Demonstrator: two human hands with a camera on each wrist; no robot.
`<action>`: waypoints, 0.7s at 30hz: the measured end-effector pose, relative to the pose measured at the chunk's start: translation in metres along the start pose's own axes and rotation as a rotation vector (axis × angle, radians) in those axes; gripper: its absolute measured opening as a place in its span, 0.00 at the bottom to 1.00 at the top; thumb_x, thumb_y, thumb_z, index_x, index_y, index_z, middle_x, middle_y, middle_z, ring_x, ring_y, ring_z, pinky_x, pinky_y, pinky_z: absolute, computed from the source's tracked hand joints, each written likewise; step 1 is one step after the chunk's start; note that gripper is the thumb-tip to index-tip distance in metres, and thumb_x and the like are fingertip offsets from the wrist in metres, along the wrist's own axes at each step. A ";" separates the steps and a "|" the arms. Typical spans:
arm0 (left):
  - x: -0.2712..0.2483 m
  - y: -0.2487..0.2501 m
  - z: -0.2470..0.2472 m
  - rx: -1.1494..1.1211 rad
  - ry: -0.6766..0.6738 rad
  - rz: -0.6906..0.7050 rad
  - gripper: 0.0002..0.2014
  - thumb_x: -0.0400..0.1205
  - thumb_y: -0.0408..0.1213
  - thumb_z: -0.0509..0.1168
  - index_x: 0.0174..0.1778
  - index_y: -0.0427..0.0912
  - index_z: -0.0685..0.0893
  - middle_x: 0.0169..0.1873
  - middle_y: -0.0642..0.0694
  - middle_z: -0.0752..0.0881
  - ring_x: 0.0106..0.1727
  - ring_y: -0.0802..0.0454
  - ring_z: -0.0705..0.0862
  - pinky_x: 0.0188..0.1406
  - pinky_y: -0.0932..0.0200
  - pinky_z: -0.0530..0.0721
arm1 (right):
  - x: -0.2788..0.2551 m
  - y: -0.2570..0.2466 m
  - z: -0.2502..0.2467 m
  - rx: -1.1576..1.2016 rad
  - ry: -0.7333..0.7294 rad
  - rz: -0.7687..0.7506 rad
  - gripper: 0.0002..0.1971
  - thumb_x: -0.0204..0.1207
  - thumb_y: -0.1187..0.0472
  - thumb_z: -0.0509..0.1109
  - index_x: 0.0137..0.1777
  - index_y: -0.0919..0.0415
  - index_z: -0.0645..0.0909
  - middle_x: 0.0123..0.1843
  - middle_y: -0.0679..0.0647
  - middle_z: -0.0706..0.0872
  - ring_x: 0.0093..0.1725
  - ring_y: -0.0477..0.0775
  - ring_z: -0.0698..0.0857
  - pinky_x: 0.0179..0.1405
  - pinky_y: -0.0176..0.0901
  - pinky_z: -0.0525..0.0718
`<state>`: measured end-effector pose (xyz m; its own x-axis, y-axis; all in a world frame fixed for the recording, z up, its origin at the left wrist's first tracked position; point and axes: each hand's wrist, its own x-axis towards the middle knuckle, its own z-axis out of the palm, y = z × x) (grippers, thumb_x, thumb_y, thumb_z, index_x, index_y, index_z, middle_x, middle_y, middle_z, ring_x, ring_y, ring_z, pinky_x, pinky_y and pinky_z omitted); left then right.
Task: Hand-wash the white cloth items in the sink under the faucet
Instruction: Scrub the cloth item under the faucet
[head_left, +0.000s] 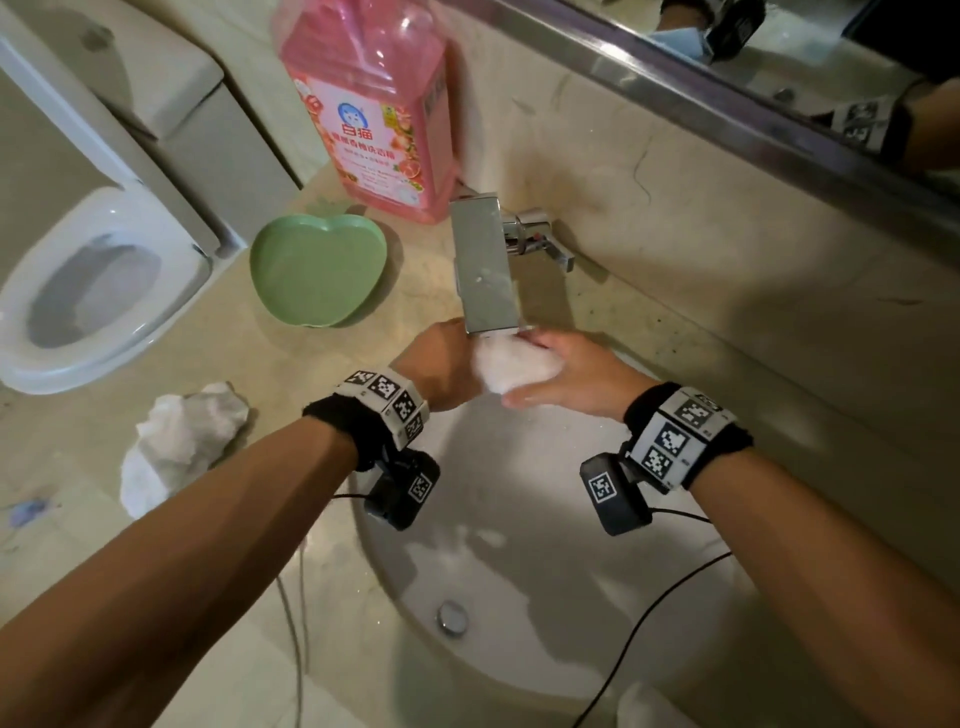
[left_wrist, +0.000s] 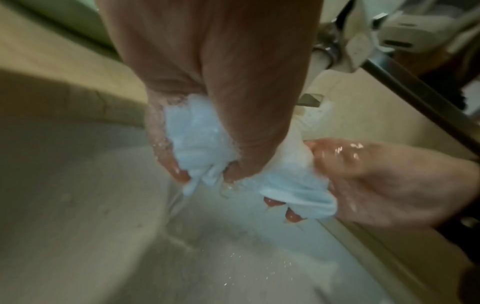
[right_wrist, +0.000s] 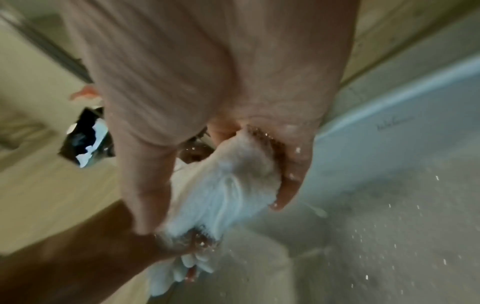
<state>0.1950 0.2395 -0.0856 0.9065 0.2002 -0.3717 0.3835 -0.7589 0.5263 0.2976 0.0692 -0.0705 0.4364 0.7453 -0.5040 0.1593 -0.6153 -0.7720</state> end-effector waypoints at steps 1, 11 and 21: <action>-0.004 -0.001 -0.002 0.056 0.044 0.046 0.22 0.80 0.43 0.68 0.70 0.45 0.81 0.63 0.39 0.85 0.60 0.39 0.85 0.58 0.54 0.82 | 0.002 -0.001 0.002 0.102 -0.018 0.058 0.26 0.62 0.50 0.87 0.59 0.51 0.84 0.56 0.47 0.91 0.57 0.50 0.89 0.60 0.52 0.88; -0.023 -0.005 -0.018 0.440 0.018 0.088 0.30 0.71 0.46 0.75 0.68 0.45 0.76 0.51 0.41 0.79 0.44 0.40 0.83 0.32 0.49 0.81 | 0.023 -0.023 0.031 -0.253 -0.124 0.128 0.44 0.64 0.47 0.83 0.77 0.58 0.67 0.65 0.50 0.81 0.60 0.51 0.81 0.43 0.35 0.78; 0.004 0.021 0.000 0.474 -0.035 0.000 0.15 0.82 0.47 0.61 0.61 0.49 0.85 0.53 0.47 0.89 0.50 0.43 0.88 0.48 0.54 0.85 | 0.026 -0.015 0.031 -0.802 0.095 -0.103 0.07 0.66 0.48 0.67 0.37 0.48 0.73 0.29 0.46 0.76 0.37 0.56 0.86 0.34 0.37 0.75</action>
<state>0.2069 0.2247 -0.0762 0.8968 0.1859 -0.4015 0.2535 -0.9596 0.1219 0.2796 0.1057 -0.0843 0.4522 0.8056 -0.3827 0.7731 -0.5680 -0.2822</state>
